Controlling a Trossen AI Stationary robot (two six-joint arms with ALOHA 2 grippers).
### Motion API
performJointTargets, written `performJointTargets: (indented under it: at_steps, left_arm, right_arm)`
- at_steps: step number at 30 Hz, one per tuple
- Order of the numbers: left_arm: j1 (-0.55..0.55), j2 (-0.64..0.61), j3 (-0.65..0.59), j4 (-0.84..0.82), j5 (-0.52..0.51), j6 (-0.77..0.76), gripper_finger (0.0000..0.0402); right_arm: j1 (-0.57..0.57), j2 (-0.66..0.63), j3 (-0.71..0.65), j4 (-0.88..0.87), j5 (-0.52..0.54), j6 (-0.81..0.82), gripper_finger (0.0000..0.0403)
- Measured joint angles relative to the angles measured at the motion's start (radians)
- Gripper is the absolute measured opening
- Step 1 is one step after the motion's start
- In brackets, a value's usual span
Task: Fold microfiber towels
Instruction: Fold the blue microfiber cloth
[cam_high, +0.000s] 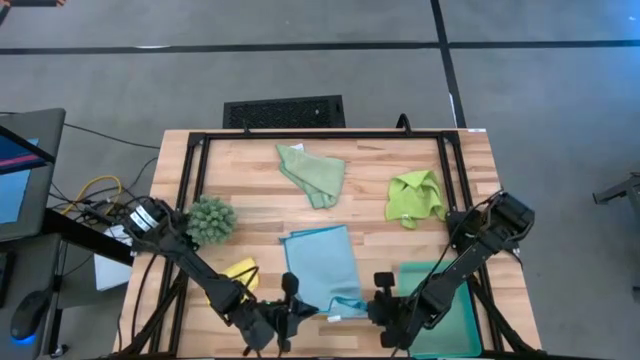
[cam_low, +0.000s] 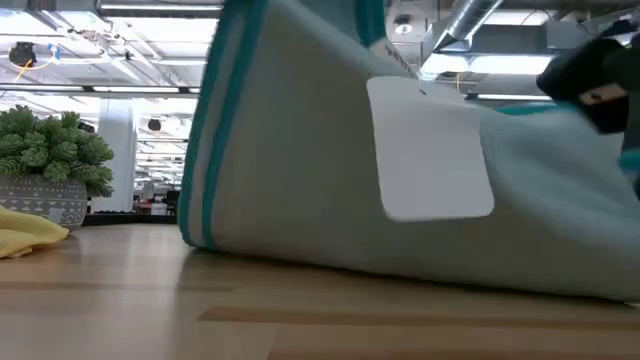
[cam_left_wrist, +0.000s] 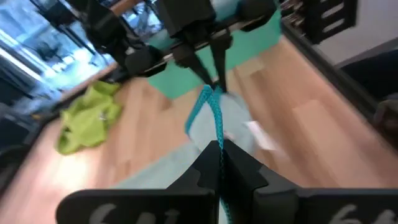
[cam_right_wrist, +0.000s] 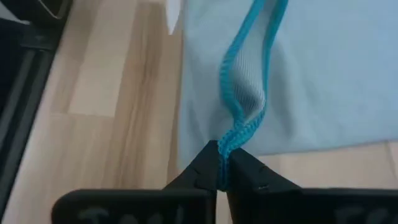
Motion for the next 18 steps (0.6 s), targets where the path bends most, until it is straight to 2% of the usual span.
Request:
performJointTargets:
  at_steps: [5,9,14,18]
  left_arm:
    - [0.005,0.038,0.0,0.04,0.017,-0.048,0.0]
    - [0.013,0.076,0.0,0.126,-0.018,-0.009,0.0]
    - [0.02,0.096,0.001,0.179,-0.052,0.011,0.0]
    - [0.02,0.095,0.001,0.196,-0.057,0.014,0.0]
  right_arm:
    - [-0.02,-0.034,0.0,-0.022,-0.075,0.001,0.0111]
    - [-0.036,-0.118,0.009,-0.017,-0.06,-0.039,0.0169]
    - [-0.043,-0.14,0.007,0.099,0.082,-0.171,0.0212]
    - [-0.061,-0.057,0.005,0.251,0.178,-0.3,0.0218]
